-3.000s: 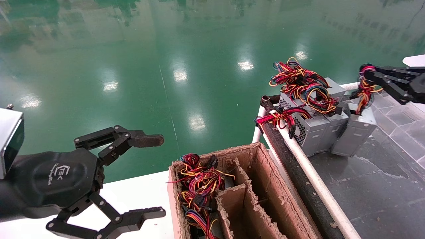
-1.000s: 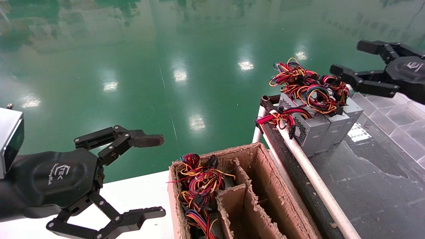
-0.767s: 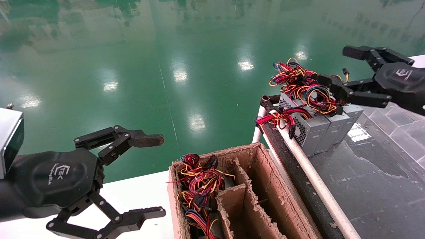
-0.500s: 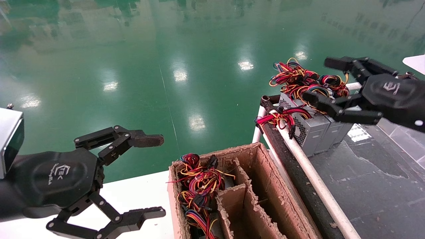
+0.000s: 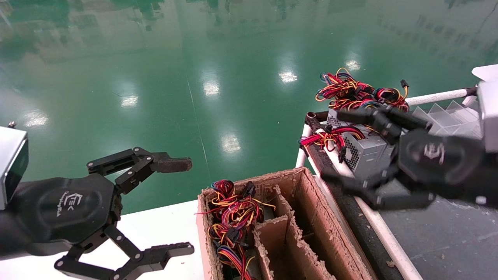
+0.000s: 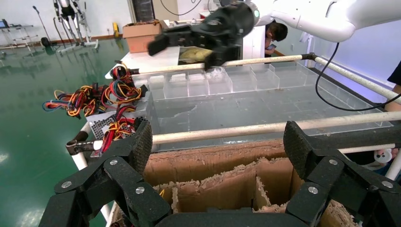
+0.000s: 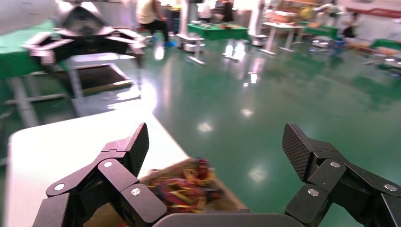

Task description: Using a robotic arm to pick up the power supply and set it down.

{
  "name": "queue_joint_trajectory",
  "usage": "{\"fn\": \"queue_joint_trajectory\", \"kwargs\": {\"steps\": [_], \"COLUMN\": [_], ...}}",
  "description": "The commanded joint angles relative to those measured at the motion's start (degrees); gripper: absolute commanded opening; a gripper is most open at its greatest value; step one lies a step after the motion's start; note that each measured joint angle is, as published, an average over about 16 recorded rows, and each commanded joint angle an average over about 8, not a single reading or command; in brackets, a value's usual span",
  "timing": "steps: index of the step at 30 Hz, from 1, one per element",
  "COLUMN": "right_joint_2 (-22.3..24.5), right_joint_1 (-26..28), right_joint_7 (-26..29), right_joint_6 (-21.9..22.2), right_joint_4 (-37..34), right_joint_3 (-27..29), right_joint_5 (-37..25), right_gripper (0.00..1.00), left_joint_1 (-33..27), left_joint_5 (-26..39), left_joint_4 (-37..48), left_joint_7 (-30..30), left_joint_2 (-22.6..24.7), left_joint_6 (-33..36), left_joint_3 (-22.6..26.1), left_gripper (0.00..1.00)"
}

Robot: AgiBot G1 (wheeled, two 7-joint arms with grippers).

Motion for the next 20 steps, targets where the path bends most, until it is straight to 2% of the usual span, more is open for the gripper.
{"fn": "queue_joint_trajectory", "kwargs": {"steps": [1,11,20], "right_joint_2": [0.28,1.46,1.65], "right_joint_1": [-1.31,-6.92,-7.56], "right_joint_7": [0.99,5.09,5.37], "right_joint_6": [-0.36,-1.91,-2.10], "right_joint_4": [2.45,13.00,14.09], "right_joint_3": [0.30,1.57,1.78], "right_joint_5": [0.54,2.86,3.25], "right_gripper": [1.00,1.00,1.00], "left_joint_1": [0.00,0.00,0.01], "left_joint_5": [0.00,-0.02,-0.03], "left_joint_4": [0.00,0.01,0.01], "left_joint_7": [0.00,0.01,0.01], "left_joint_2": [0.00,-0.01,-0.01], "left_joint_6": [0.00,-0.01,-0.03], "left_joint_3": [0.00,0.01,0.01], "left_gripper": [1.00,1.00,1.00]}}
